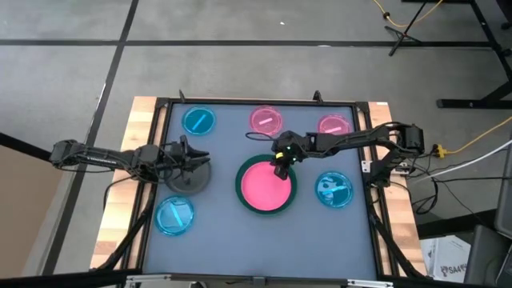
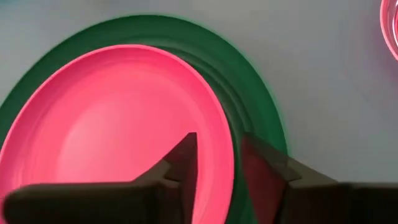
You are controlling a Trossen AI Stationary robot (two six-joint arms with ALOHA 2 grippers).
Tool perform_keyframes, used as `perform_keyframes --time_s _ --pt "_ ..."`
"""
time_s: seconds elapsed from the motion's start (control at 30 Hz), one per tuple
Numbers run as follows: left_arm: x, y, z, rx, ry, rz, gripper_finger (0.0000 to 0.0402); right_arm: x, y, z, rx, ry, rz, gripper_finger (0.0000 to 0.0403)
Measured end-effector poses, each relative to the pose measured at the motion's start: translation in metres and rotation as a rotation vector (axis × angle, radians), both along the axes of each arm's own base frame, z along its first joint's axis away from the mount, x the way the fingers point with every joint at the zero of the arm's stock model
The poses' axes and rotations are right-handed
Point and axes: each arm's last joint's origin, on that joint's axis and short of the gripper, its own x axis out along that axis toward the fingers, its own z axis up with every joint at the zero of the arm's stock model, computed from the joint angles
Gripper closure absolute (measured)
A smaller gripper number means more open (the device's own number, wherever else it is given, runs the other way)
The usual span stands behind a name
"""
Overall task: Stack plastic plates
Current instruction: Stack the black plate on top of the pink plate
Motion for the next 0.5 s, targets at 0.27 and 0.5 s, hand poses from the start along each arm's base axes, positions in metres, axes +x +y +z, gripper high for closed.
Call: perform_keyframes --time_s 0.27,0.5 --pt "0.003 -0.002 0.014 -0.006 0.115 -0.037 0.0304 -0.003 0.015 0.022 -0.062 -0.076 0.013 0.0249" --pt "0.014 -0.009 0.027 0.011 0.274 -0.077 0.0302 0.004 0.054 0.025 -0.151 -0.142 0.094 0.0249"
